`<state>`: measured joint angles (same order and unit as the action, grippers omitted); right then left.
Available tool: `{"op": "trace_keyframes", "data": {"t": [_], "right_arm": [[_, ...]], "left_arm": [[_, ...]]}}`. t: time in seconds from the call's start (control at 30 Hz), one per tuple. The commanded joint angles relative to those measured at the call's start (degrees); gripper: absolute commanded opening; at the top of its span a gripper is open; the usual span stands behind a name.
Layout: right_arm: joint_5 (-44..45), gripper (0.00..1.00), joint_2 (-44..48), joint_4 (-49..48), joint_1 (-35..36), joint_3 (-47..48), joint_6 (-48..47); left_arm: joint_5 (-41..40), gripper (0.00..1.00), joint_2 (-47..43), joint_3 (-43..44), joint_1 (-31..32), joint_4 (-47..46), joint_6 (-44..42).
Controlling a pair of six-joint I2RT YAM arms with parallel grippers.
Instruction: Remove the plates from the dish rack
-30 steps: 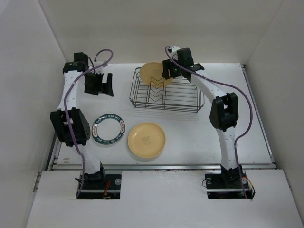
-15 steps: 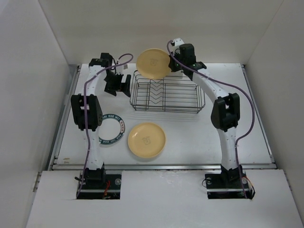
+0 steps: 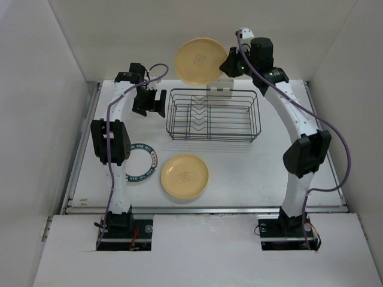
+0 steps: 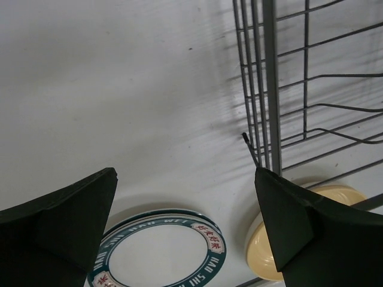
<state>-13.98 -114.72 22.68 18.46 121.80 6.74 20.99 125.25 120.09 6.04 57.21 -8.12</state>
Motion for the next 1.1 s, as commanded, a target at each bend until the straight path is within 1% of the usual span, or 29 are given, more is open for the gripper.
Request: {"op": "trace_keyframes", "data": {"t": [0.0, 0.07, 0.1, 0.17, 0.2, 0.27, 0.3, 0.33, 0.53, 0.57, 0.6, 0.63, 0.73, 0.77, 0.83, 0.87, 0.93, 0.97, 1.07], "right_arm": [[-21.51, 0.0, 5.54, 9.48, 0.87, -7.51, -1.55], [-22.58, 0.0, 7.92, 11.16, 2.54, -13.4, -2.17], [-23.19, 0.0, 9.15, 11.16, 4.98, -19.69, -2.17], [-23.73, 0.0, 12.4, 11.16, 7.89, -24.39, -3.48], [-21.99, 0.0, 13.02, 12.03, 10.61, -27.2, -3.49], [-19.87, 0.0, 13.73, 14.75, 13.0, -29.07, -4.11], [-18.9, 0.0, 13.73, 14.76, 13.79, -29.77, -4.72], [-17.15, 0.0, 13.73, 16.16, 15.1, -31.17, -4.72], [-13.45, 0.0, 11.1, 18.54, 18.45, -33.73, -4.11], [-12.57, 0.02, 11.09, 19.24, 18.46, -34.25, -4.11], [-11.61, 0.07, 10.05, 19.86, 19.24, -34.26, -4.11], [-10.64, 0.17, 9.52, 20.47, 19.25, -34.26, -4.11], [-7.48, 0.32, 7.76, 22.85, 20.83, -34.26, -3.58], [-6.34, 0.47, 7.75, 23.63, 21.53, -34.26, -3.58], [-4.4, 0.56, 7.75, 24.42, 22.23, -35.4, -3.58], [-3.78, 0.72, 7.75, 24.43, 22.24, -35.4, -3.58], [-1.68, 0.78, 8.62, 25.05, 22.76, -36.1, -3.58], [-0.8, 0.8, 9.24, 25.05, 22.76, -36.63, -3.06], [-0.17, 0.8, 12.32, 22.77, 23.29, -38.12, -2.26]], "left_arm": [[-6.13, 1.0, -6.34, 0.22, -1.12, -1.05, 1.0], [-6.14, 1.0, -8.08, 0.76, -3.91, -0.35, 2.92], [-6.14, 1.0, -8.09, 1.28, -5.07, 0.35, 2.93], [-6.14, 1.0, -10.28, 1.28, -7.26, 0.88, 3.81], [-6.14, 1.0, -11.07, 0.76, -9.45, 0.89, 3.81], [-6.14, 1.0, -13.79, -0.64, -12.61, 1.59, 3.81], [-6.14, 1.0, -14.68, -0.65, -12.64, 2.2, 3.2], [-6.14, 1.0, -15.64, -1.61, -14.64, 2.99, 3.2], [-4.56, 1.0, -23.72, -8.64, -21.24, 4.83, 0.47], [-4.56, 1.0, -24.61, -9.6, -21.25, 4.84, -0.31], [-4.56, 1.0, -25.57, -10.66, -22.03, 4.84, -0.32], [-4.56, 1.0, -27.32, -12.67, -22.04, 4.84, -1.71], [-4.56, 1.0, -29.71, -16.36, -22.65, 5.37, -2.6], [-5.08, 1.0, -31.11, -17.08, -22.65, 5.37, -3.3], [-5.09, 1.0, -32.35, -18.4, -22.65, 5.37, -3.92], [-5.09, 1.0, -32.96, -19.53, -22.65, 5.37, -3.92], [-5.09, 1.0, -33.84, -20.33, -22.65, 5.37, -4.44], [-5.09, 1.0, -34.54, -20.86, -22.65, 5.37, -4.45], [-5.09, 1.0, -35.6, -21.48, -22.65, 5.37, -4.45]]}}
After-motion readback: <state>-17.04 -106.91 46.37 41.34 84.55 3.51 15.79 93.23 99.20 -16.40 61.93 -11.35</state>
